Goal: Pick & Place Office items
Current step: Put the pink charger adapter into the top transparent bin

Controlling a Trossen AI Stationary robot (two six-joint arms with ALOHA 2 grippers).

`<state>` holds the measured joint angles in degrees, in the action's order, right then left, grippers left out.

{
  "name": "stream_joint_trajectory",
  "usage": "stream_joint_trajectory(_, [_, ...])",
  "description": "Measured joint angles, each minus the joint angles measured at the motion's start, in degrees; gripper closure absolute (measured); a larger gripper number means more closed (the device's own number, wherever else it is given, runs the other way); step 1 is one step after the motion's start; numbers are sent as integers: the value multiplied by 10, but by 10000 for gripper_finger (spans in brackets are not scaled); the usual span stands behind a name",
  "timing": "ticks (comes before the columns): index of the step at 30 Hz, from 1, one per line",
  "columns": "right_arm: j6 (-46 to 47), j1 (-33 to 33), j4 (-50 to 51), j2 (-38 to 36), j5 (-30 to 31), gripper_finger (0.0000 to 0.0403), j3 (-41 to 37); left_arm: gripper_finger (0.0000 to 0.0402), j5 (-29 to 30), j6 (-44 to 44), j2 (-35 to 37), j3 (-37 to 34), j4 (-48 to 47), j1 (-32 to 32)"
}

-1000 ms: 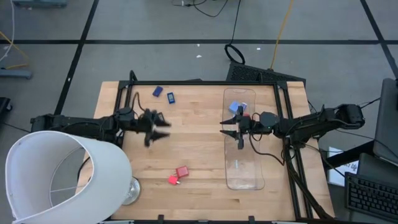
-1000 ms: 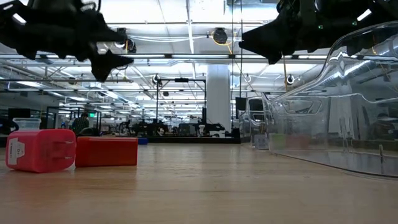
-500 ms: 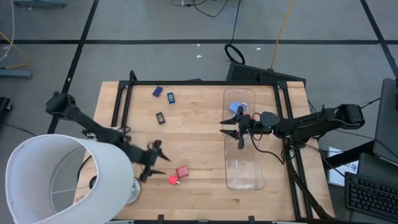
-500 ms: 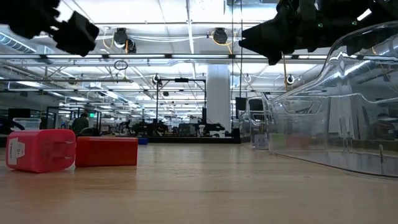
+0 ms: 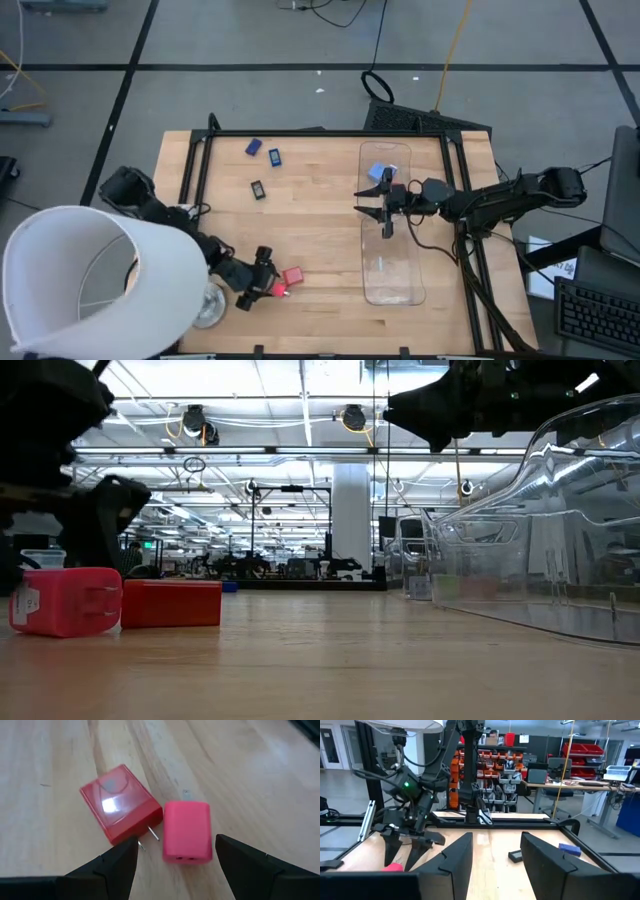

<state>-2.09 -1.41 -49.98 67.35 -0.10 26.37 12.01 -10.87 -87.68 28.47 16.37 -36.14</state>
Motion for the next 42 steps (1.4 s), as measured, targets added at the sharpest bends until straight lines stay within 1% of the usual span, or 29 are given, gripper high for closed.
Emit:
stream_joint_trajectory(5, [-8,0,-1,0,0,248,0,133,0,-2,-35,0,37,0])
stream_joint_trajectory(9, [-7,0,-1,0,0,248,0,143,-9,-2,-46,0,37,0])
stream_joint_trajectory(11, [-4,0,0,0,0,248,0,160,-16,0,-48,0,36,1])
stream_joint_trajectory(17, [-1,0,1,0,0,248,0,227,-25,1,-48,0,45,1])
stream_joint_trajectory(20, [-1,0,1,0,0,248,0,246,-25,-2,-48,0,69,2])
stream_joint_trajectory(23, [-1,0,1,0,0,248,0,241,-22,-2,-48,0,95,5])
stream_joint_trajectory(26, [-1,0,1,0,0,248,0,227,-20,5,-48,0,91,5])
stream_joint_trajectory(29, [-1,0,1,0,0,248,0,235,-16,23,-45,0,91,5])
stream_joint_trajectory(31, [-1,0,3,0,0,248,0,250,-5,41,-37,0,91,8])
stream_joint_trajectory(32, [-1,0,4,0,0,248,0,251,2,49,-31,0,91,10])
stream_joint_trajectory(37, [-1,0,5,0,0,248,0,251,41,95,7,0,82,36])
stream_joint_trajectory(42, [-1,0,5,0,5,248,0,249,80,128,53,0,74,75])
